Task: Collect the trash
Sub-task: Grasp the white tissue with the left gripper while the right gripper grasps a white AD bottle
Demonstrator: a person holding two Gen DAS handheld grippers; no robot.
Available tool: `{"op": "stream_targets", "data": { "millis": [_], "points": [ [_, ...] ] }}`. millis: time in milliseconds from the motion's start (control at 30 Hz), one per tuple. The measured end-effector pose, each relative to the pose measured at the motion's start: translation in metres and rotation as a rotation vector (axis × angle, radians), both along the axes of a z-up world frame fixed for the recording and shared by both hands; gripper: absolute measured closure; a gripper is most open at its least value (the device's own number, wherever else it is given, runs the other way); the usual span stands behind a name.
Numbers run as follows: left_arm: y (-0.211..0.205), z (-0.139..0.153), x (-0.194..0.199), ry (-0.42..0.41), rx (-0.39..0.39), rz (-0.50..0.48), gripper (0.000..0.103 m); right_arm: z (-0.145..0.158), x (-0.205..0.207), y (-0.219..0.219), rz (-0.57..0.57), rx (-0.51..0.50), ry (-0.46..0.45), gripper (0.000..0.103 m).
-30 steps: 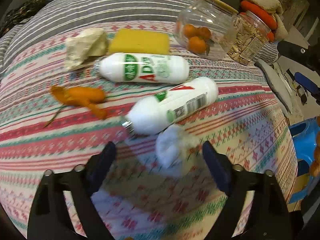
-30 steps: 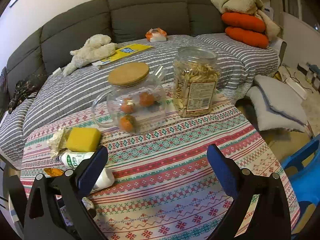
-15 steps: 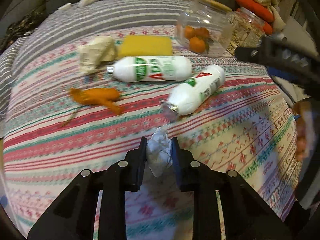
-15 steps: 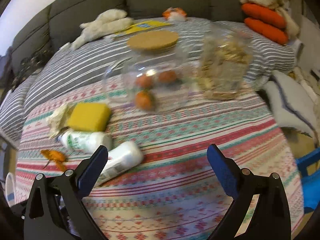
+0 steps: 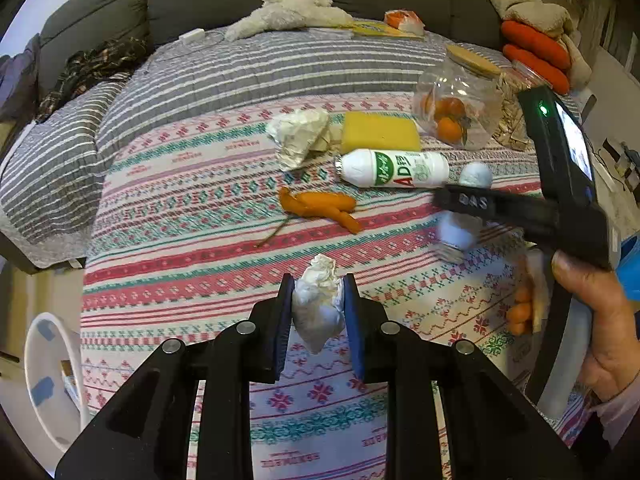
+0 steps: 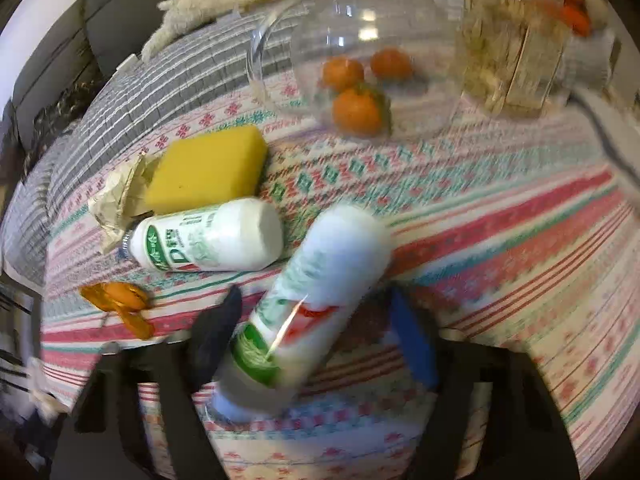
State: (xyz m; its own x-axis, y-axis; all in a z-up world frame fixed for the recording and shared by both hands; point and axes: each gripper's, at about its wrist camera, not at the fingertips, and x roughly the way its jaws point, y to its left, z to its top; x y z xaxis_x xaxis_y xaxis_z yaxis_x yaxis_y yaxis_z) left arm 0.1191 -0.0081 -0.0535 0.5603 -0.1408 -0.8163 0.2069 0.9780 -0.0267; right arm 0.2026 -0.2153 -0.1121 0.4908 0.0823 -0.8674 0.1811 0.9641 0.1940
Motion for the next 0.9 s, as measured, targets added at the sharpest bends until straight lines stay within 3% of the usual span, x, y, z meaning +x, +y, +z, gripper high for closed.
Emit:
{"op": "stream_targets", "data": {
  "millis": [100, 300, 667, 900],
  "points": [
    [0.009, 0.007, -0.002, -0.020, -0.002, 0.009, 0.079, 0.002, -0.004, -0.020, -0.019, 0.102, 0.019, 0.059],
    [0.013, 0.015, -0.002, -0.043, -0.019, 0.020, 0.079, 0.009, -0.018, -0.041, -0.025, 0.162, 0.012, 0.062],
    [0.013, 0.024, -0.008, -0.084, -0.008, 0.033, 0.079, 0.060, -0.045, -0.009, 0.124, 0.078, -0.192, 0.062],
    [0.035, 0.039, -0.015, -0.116, -0.016, 0.073, 0.079, 0.074, -0.060, 0.032, 0.230, 0.042, -0.290, 0.062]
  ]
}}
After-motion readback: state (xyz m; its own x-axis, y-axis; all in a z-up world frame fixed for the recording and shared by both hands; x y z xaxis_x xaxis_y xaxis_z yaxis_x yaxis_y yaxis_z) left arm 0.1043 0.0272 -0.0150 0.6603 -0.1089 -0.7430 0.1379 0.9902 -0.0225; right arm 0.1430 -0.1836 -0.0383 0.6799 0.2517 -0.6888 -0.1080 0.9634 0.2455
